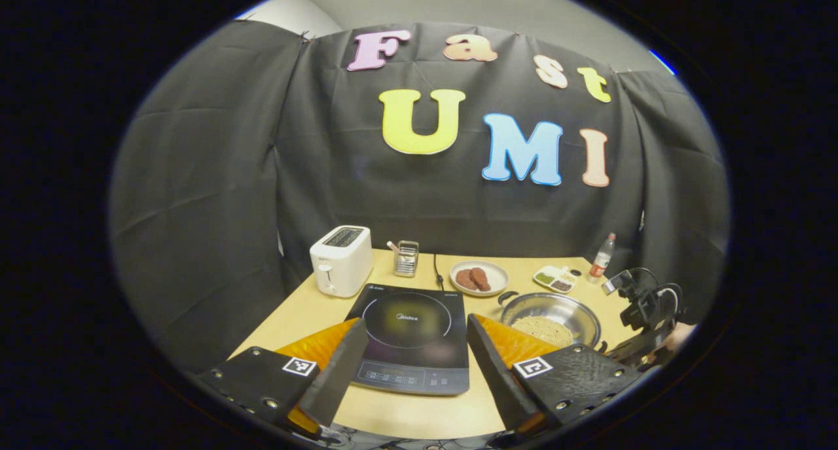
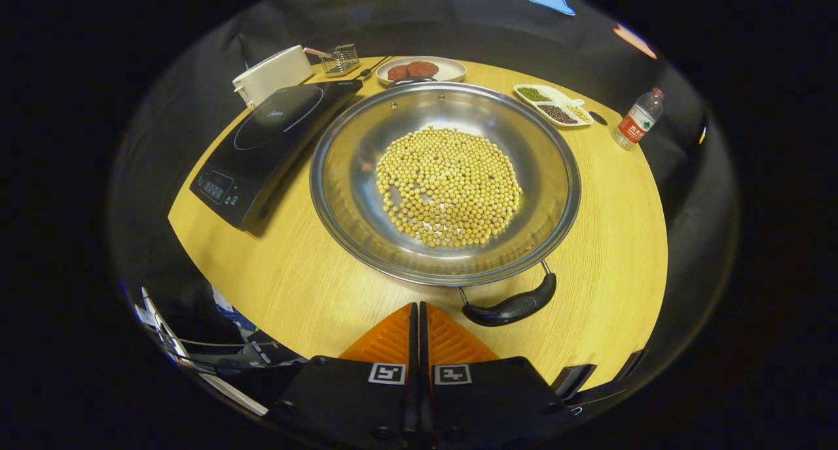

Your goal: First push the handle of the pot to place it horizontally, then grasp the pot with both hands and set it on the induction cooktop.

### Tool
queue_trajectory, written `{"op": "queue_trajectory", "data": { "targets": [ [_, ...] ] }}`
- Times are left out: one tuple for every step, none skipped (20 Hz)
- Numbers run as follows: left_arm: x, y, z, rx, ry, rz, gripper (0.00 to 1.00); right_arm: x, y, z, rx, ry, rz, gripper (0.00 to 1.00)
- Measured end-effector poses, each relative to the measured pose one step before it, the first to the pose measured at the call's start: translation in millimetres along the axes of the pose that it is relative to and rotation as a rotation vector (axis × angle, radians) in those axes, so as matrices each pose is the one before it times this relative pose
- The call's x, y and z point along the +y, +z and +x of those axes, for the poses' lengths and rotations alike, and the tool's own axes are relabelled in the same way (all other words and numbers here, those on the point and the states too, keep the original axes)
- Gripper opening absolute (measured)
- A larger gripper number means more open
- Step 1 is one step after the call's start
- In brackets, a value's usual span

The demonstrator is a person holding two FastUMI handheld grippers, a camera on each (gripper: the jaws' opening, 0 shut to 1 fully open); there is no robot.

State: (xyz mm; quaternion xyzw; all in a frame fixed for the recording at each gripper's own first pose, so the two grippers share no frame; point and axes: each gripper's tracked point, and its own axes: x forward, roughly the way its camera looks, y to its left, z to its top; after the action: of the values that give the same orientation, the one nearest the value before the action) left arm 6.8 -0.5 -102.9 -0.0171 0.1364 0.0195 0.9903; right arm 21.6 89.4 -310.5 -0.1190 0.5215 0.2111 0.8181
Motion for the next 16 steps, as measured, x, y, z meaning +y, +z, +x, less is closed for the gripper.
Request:
{"op": "queue_trajectory", "data": {
  "targets": [
    [-3.66,2.18,1.67,0.00197,0.00291,0.00135,0.93,-0.46,-1.11,2.47,0.00108,-0.00009,-0.00188,0.02],
    [-3.4,0.12,3.06,0.00144,0.00163,-0.00029,0.93,-0.97,-0.27,1.96,0.004,0.00321,-0.00214,0.01],
    [-4.3,1.33,2.33,0.00108,0.00116,-0.00057,0.93,-0.27,-1.73,1.35,0.00286,0.00266,-0.00193,0.02],
    [-4.26,-0.66,1.08,0.00051,0.00035,-0.00014,0.93,-0.39,0.53,0.26,-0.00051,0.00605,-0.0029,0.02],
    [-4.29,2.31,2.5,0.00373,-0.00001,0.00074,0.93,2.03,0.86,1.05,-0.00542,0.01175,-0.00428,0.02],
    [-3.83,0.03,0.17,-0.00047,0.00053,-0.0003,0.93,2.44,2.49,0.66,-0.00862,0.015,-0.00643,0.01],
    [-3.35,2.73,0.93,-0.00357,-0.00036,0.00089,0.93,-0.78,-0.21,1.2,-0.00464,0.00421,-0.00384,0.01],
    [-3.58,1.03,2.35,-0.0018,0.00209,0.00326,0.93,-0.51,1.53,0.68,-0.00165,0.00565,0.00122,0.01],
    [-1.58,3.16,1.24,-0.00268,0.00278,0.00437,0.93,-2.29,0.16,1.37,-0.00048,0.00147,0.00354,0.02],
    [-3.24,1.23,1.24,-0.00285,0.00267,0.00366,0.93,-4.24,1.82,0.19,0.00033,-0.0017,0.00476,0.02],
    [-2.97,0.28,-0.09,-0.00023,0.0012,0.00182,0.93,-0.11,1.49,0.11,-0.00377,0.01083,0.01195,0.02],
    [-2.38,0.57,1.02,-0.00152,-0.00041,0.00143,0.96,-0.38,3.36,0.53,-0.00696,0.01166,0.01481,0.02],
    [-2.94,1.45,1.11,-0.00149,0.0009,0.00243,0.95,-0.92,2.93,-1.1,-0.00746,0.00777,0.01008,0.02],
    [-1.91,-1.22,0.53,0.00101,0.00249,0.00242,0.93,-3.62,2.58,-1.32,-0.00334,-0.00155,-0.00109,0.01],
    [-2.0,-0.5,0.65,0.00359,0.00293,0.0007,0.93,-4.01,-0.07,-0.24,-0.00246,-0.00784,-0.01023,0.02],
    [-1.64,-1.79,1.55,0.00501,0.00117,-0.00243,0.93,-5.08,0.0,-0.99,0.00037,-0.01111,-0.01144,0.02]
  ]
}}
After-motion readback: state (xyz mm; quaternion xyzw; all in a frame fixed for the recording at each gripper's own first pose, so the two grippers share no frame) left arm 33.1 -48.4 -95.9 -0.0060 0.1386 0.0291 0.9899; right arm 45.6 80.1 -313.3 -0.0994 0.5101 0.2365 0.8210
